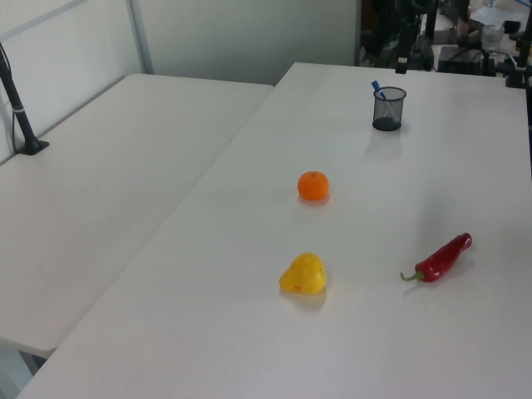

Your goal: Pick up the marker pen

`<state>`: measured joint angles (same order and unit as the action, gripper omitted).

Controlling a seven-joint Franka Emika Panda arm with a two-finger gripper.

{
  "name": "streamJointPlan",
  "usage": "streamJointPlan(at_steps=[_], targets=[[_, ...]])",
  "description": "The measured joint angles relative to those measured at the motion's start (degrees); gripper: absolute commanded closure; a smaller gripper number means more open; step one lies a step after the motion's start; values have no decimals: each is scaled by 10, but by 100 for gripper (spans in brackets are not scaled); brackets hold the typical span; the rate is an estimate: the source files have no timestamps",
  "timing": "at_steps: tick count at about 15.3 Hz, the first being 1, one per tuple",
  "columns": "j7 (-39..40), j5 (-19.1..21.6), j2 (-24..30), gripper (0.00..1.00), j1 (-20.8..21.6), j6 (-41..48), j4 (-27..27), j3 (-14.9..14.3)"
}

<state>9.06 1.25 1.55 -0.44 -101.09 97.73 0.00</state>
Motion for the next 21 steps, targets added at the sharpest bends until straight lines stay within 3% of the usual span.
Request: streamJointPlan(at_steps=[15,21], targets=[[0,0,0,0,-11,-4,0,-5],[0,0,-4,0,-38,-72,0,-8]])
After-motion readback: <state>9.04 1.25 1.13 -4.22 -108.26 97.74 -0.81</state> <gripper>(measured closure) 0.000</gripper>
